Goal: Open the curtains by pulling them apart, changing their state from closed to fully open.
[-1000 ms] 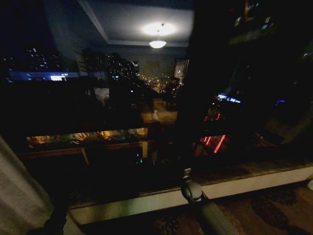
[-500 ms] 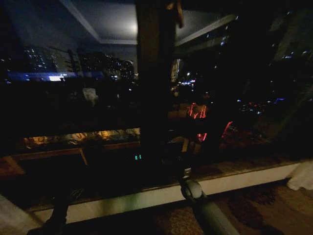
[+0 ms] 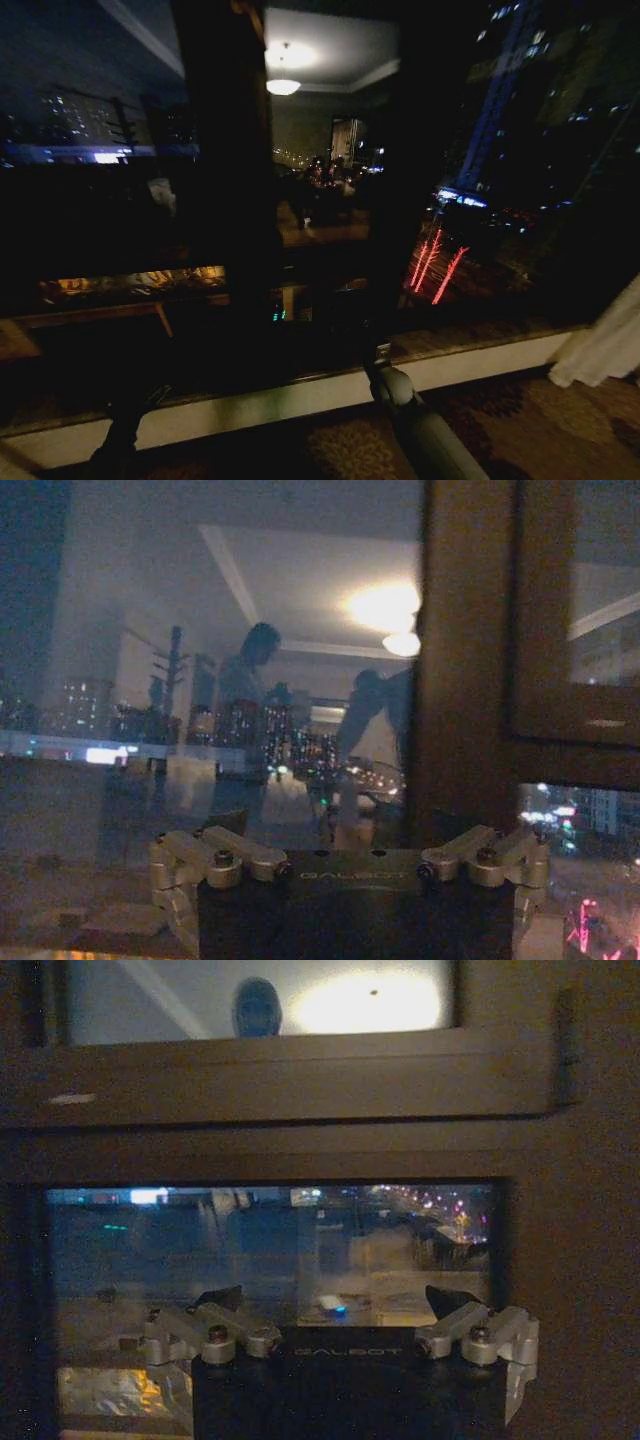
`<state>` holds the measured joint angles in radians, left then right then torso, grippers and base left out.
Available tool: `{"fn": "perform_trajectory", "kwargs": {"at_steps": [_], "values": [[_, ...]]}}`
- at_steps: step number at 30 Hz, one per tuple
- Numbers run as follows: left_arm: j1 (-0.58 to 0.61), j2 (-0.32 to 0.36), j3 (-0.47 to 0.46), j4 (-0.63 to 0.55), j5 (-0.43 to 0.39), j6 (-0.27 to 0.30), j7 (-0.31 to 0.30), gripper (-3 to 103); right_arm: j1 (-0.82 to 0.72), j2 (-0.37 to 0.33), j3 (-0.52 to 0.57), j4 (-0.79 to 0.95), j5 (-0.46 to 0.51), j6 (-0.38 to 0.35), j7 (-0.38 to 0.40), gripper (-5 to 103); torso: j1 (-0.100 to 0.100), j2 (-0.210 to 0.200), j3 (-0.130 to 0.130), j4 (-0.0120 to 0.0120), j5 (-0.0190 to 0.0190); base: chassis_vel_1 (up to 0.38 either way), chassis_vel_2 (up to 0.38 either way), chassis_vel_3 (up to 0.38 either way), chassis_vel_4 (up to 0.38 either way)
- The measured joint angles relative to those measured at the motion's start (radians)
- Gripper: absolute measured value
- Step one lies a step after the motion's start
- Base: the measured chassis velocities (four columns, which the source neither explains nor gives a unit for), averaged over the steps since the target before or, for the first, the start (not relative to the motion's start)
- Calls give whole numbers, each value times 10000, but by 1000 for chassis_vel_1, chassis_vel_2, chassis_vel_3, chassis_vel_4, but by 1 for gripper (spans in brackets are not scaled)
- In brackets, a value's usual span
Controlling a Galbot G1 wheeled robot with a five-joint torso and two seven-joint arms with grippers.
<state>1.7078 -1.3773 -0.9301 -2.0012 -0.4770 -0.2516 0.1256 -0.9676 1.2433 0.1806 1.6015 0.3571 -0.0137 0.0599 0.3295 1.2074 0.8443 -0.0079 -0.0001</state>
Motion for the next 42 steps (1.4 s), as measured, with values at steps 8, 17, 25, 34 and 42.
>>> {"fn": "perform_trajectory", "kwargs": {"at_steps": [8,17,25,34,42], "values": [[0,0,0,0,0,0,0,100,0,0,0,0,0,0,0,100,0,2,0,-2,0,-350,-363,342,359],[0,0,0,0,0,0,-1,100,0,0,0,0,0,0,0,100,-1,2,0,-1,-3,-350,-358,352,369],[0,0,0,1,0,0,-1,100,0,-2,0,0,0,0,0,100,-1,1,0,-2,0,-313,-331,326,304],[0,0,1,0,0,0,0,100,0,-5,1,0,0,0,1,100,-1,2,0,-3,0,-61,-82,97,68],[0,3,-6,1,0,-1,-9,100,0,3,-3,0,0,0,-1,100,0,1,0,0,-3,27,32,-34,-36]]}}
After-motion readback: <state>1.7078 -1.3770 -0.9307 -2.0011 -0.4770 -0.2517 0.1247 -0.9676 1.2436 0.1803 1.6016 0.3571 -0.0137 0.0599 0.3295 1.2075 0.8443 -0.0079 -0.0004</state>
